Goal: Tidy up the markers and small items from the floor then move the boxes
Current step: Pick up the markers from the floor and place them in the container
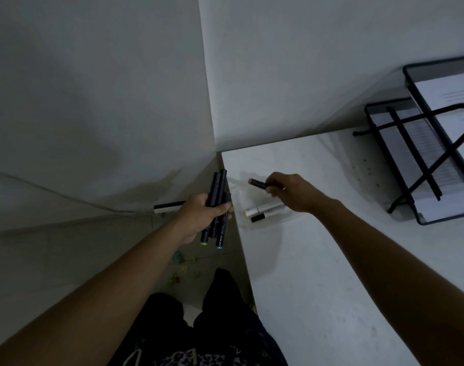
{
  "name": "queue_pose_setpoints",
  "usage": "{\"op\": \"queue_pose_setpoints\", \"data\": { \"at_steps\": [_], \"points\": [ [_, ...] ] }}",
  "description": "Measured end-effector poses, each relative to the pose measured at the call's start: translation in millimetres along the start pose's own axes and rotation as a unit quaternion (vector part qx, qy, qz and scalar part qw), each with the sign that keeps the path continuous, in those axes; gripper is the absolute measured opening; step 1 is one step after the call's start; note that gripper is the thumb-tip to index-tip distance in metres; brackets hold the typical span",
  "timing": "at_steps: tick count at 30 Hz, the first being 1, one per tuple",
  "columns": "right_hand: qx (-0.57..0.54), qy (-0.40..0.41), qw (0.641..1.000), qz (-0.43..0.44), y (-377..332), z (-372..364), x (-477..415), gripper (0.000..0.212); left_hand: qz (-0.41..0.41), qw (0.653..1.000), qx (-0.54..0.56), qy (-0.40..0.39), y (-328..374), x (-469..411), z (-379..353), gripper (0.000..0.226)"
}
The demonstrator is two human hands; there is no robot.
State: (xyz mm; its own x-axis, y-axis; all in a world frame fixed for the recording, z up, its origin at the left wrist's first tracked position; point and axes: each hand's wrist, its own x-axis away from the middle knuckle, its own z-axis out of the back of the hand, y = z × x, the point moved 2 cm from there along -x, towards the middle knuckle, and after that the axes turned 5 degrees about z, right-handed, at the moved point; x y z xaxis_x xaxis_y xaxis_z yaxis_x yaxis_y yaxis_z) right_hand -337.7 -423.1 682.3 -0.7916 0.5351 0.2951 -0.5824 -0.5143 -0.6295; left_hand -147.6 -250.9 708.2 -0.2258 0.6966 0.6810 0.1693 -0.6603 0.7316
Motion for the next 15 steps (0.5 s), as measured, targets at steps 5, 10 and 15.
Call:
{"op": "queue_pose_setpoints", "data": {
  "at_steps": [5,10,15],
  "points": [
    [0.133,-0.009,0.990,0.055,-5.5,-11.6,-3.6,0.022,0.001,1.000,0.000,-0.001,-3.1,1.7,-0.7,0.015],
    [0.138,-0.048,0.984,0.101,1.0,-32.7,7.6,0.038,-0.002,1.000,-0.001,0.005,-4.1,-1.2,3.8,0.015],
    [0.197,-0.109,0.972,0.064,20.0,-36.6,19.4,0.105,-0.001,1.000,0.001,0.005,-6.1,-2.2,6.4,0.014]
  ]
}}
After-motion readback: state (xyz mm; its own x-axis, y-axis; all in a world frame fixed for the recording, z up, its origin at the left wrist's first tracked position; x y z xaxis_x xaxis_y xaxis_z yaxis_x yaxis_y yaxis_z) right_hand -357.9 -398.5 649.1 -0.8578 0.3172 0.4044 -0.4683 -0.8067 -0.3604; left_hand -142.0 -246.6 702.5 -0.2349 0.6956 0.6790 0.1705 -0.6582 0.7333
